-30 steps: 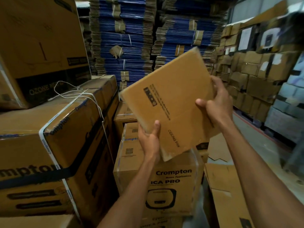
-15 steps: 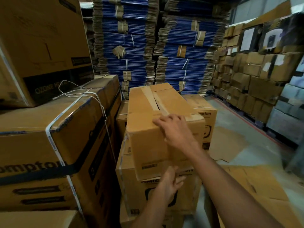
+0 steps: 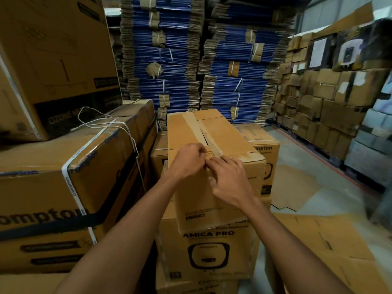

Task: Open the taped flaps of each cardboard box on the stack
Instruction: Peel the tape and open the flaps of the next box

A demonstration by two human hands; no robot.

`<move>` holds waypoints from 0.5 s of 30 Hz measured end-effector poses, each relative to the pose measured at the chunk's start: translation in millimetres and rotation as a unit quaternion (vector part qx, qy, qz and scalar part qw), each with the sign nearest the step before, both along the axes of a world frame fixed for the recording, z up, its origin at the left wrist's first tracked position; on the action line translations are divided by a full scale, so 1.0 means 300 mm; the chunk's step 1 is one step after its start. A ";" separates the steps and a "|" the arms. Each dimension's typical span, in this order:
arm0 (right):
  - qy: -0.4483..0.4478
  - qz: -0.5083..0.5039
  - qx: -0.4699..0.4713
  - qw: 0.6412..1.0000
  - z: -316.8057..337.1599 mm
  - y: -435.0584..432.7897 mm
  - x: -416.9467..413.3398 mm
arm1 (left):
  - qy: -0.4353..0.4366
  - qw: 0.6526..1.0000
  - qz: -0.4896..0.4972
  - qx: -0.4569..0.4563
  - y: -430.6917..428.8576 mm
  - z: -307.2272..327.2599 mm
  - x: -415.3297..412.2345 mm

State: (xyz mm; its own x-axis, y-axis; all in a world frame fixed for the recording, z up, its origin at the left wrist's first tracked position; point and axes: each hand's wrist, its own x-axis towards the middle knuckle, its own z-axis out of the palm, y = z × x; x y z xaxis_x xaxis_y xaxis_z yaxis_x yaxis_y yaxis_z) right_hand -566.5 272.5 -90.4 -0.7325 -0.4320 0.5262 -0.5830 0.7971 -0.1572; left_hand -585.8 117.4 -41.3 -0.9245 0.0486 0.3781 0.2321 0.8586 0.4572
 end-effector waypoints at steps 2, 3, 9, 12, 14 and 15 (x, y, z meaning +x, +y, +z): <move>-0.046 0.018 -0.073 0.996 0.046 0.011 -0.015 | -0.070 0.996 -0.017 -0.054 -0.001 -0.018 -0.074; -0.070 0.013 -0.105 0.992 0.069 0.022 -0.030 | -0.083 0.994 -0.014 -0.075 0.005 -0.025 -0.101; -0.130 -0.164 0.022 0.978 0.150 0.060 -0.118 | -0.156 0.966 -0.008 -0.206 0.046 -0.023 -0.170; -0.155 -0.176 0.077 0.969 0.187 0.043 -0.137 | -0.171 0.953 -0.008 -0.249 0.033 -0.033 -0.191; -0.138 -0.178 0.128 0.966 0.207 0.034 -0.146 | -0.171 0.952 0.004 -0.253 0.035 -0.041 -0.198; -0.130 -0.180 0.146 0.964 0.212 0.029 -0.147 | -0.169 0.955 0.012 -0.244 0.038 -0.043 -0.199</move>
State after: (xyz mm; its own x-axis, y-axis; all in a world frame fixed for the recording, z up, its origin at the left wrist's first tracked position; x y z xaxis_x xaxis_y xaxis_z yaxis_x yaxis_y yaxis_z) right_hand -610.7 281.2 -26.9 -0.9533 -0.2274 0.1986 -0.2318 0.9728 0.0010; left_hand -645.4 128.8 -54.2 -0.9927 0.1206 -0.0052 0.1203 0.9917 0.0465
